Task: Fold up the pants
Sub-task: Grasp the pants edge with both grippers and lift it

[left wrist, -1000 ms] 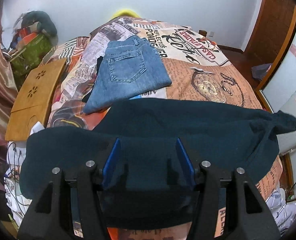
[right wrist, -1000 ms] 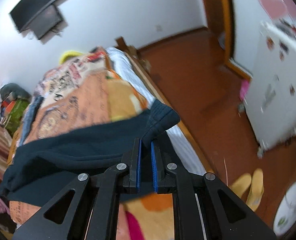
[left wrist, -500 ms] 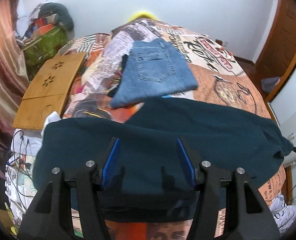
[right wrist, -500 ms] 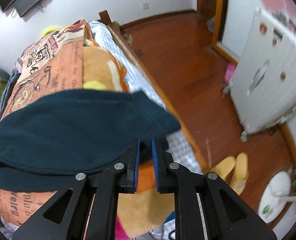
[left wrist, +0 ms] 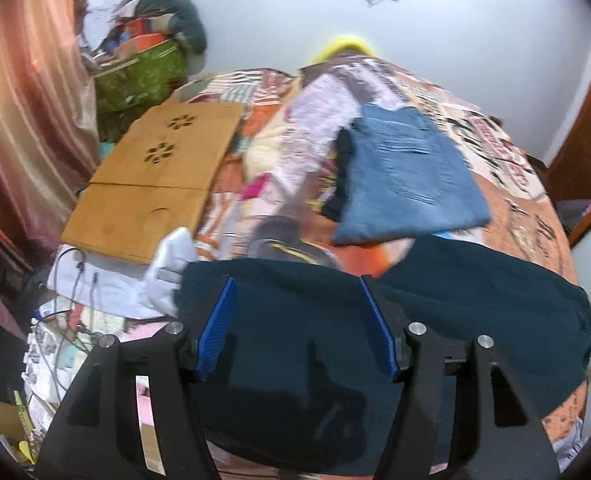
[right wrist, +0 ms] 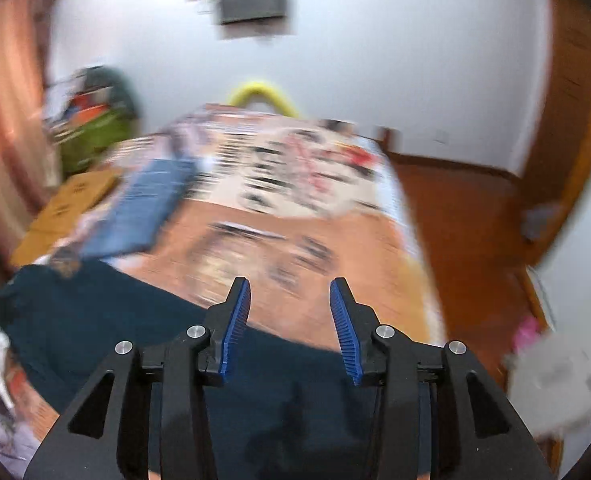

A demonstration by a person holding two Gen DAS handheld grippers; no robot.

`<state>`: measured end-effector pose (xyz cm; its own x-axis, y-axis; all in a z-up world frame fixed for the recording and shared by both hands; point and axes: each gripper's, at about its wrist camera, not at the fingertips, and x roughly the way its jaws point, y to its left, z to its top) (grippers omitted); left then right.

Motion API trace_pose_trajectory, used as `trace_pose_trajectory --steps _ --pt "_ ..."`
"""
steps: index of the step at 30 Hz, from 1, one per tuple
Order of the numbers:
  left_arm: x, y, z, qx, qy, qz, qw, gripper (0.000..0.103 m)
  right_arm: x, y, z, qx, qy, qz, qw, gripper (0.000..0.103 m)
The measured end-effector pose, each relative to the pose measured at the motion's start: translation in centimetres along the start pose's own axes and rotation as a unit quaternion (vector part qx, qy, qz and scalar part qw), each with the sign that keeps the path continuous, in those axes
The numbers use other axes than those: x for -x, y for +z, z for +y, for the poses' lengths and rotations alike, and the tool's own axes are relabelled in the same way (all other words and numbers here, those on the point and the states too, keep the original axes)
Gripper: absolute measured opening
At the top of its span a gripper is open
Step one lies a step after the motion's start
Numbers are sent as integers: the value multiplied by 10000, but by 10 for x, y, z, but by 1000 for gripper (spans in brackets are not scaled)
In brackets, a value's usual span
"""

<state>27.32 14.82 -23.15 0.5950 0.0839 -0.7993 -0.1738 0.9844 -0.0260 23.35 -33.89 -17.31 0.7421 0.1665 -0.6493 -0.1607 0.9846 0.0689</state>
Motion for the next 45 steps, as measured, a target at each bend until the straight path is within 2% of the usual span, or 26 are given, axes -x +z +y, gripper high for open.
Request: trace_pose_trajectory --steps 5,11,16,21,29,32,33,37,39,42,45 --pt "-24 10 48 309 172 188 9992 62 -52 30 82 524 1056 137 9929 38" --pt "-73 18 86 595 69 676 9959 62 -124 41 160 942 1877 690 9753 38" --pt "-109 13 88 670 -345 1045 9917 62 -177 35 198 1064 2177 1336 9610 38" --pt "-135 3 79 491 -394 1425 9878 62 -215 26 226 987 2436 1910 9458 38" --pt "-134 -8 74 253 -304 1288 9909 61 -249 10 265 1219 2772 2497 9198 38" --pt "-130 -9 72 185 -219 1191 9925 55 -258 6 277 1393 2814 2671 9111 36" --pt "-128 -9 72 174 -185 1156 9930 49 -259 6 277 1393 2830 2675 9105 28" --pt "-118 -8 71 127 -62 1026 9946 31 -251 4 277 1440 2908 2514 9118 21" --pt "-114 -7 72 187 -19 1004 9948 28 -243 6 271 1362 2995 2299 9159 12" --pt "-103 -5 71 147 99 885 9959 24 -230 13 262 1219 3090 2020 9213 11" --pt "-89 -3 68 62 215 682 9974 22 -212 17 270 1502 2985 1669 9276 10"
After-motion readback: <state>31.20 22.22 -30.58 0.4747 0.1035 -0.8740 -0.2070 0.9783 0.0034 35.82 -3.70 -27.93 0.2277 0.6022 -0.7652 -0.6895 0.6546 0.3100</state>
